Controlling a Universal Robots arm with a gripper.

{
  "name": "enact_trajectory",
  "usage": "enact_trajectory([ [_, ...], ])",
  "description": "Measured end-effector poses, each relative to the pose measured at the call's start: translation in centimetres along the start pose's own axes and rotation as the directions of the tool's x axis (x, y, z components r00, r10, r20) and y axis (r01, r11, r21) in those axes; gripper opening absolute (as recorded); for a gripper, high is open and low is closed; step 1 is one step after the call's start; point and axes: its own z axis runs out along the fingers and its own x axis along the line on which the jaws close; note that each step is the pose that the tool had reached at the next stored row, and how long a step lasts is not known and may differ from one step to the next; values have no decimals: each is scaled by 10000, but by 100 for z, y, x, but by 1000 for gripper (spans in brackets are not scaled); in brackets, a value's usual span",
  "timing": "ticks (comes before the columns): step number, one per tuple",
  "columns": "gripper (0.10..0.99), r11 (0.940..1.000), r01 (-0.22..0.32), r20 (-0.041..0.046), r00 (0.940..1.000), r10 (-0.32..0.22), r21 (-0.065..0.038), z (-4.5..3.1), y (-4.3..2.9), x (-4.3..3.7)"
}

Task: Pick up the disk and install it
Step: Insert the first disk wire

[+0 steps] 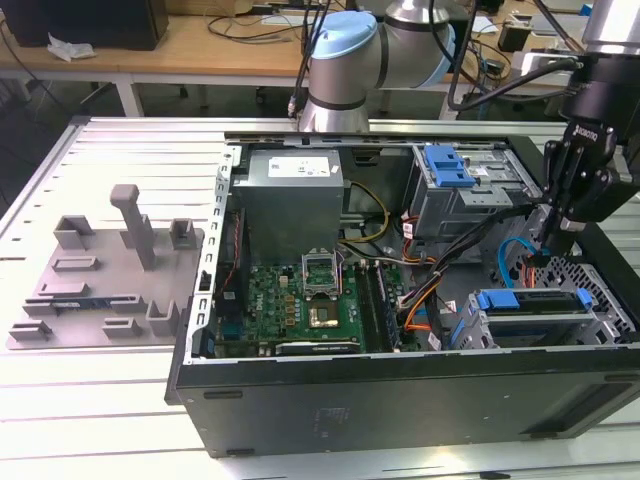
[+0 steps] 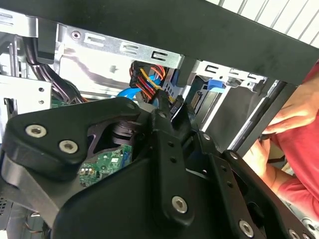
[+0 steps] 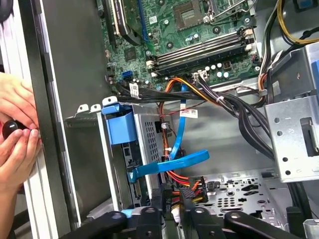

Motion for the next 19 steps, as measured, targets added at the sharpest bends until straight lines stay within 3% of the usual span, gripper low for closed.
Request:
enact_trajectory([
  [1,169,10000,-2,-24,10000,2,4,1,0,0],
  [5,169,10000,-3,-68,10000,3,14,3,0,-1],
  [11,169,10000,4,-65,10000,-4,15,7,-1,2],
  [19,169,10000,4,2,10000,-4,10,-65,16,128],
])
